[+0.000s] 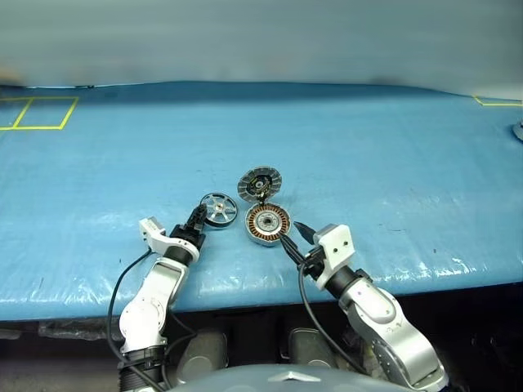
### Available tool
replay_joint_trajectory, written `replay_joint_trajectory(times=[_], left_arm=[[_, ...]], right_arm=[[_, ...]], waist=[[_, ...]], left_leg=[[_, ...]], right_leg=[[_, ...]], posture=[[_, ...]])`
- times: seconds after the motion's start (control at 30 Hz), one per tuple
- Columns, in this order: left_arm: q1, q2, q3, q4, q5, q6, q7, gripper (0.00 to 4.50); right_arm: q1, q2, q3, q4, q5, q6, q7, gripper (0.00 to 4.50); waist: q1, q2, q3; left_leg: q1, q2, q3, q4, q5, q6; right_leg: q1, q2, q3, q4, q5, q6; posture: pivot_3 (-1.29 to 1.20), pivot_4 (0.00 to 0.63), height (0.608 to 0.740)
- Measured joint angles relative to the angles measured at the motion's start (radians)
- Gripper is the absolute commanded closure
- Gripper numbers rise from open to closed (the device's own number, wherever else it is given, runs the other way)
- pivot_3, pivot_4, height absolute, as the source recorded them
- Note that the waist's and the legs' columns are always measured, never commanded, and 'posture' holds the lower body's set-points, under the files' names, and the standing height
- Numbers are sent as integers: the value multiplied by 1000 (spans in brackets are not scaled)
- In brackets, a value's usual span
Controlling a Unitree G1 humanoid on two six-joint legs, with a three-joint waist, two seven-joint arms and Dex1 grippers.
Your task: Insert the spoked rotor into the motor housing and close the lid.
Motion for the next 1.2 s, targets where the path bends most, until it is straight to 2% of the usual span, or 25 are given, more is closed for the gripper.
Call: replay_joint_trajectory(times=[0.07,0.17,0.37,0.5,0.63,0.8,0.9,1.03,1.2], left_arm=[[0,23,0,-21,-6,31,5,1072],[39,108,6,-82,-23,101,2,73],[110,308,14,-160,11,189,-66,28],[117,424,13,-196,126,195,-132,28],[49,472,-30,-259,292,140,-191,28],[-73,463,-186,-333,514,97,-191,28],[-119,466,-252,-356,574,129,-194,622],[-151,501,-350,-358,651,182,-236,1917],[-165,505,-413,-358,776,204,-232,1917]], right_arm=[[-2,7,-6,0,-4,12,9,2371],[-2,10,-13,0,-10,31,23,2371],[-4,19,-26,0,-15,50,60,2371],[-3,28,-33,0,-15,57,73,2371],[-2,31,-40,0,-20,60,81,2371],[3,49,-42,-1,-26,75,80,2371],[16,58,-44,-2,-30,80,79,2371],[16,71,-44,-2,-34,83,78,2371],[17,77,-54,-2,-41,100,75,2371]], waist=[[0,0,0],[-5,1,-1],[-12,3,-1],[-13,3,-1],[-1,2,-1],[2,2,-1],[-2,2,-1],[-3,2,-1],[-2,2,-1]], left_leg=[[0,0,0,0,0,0],[1,1,0,0,-1,-1],[4,2,-1,-1,-2,-1],[4,2,-1,-1,-1,-2],[4,1,-2,-1,0,-3],[3,1,-2,-1,1,-5],[3,1,-1,-3,1,-6],[3,1,-1,-6,1,-7],[3,1,-1,-6,2,-7]], right_leg=[[0,0,0,0,1,-1],[0,-2,1,1,0,-3],[0,-1,1,2,-2,-4],[-1,-1,1,3,-1,-5],[-1,-1,0,3,-1,-5],[1,-2,1,2,3,-9],[0,-1,1,2,3,-9],[-1,0,1,2,4,-5],[-1,0,0,2,4,-5]], posture=[[0,150,740],[0,150,740],[0,150,740],[0,150,740],[0,150,740],[0,150,740],[0,150,740],[0,150,740],[0,150,740]])
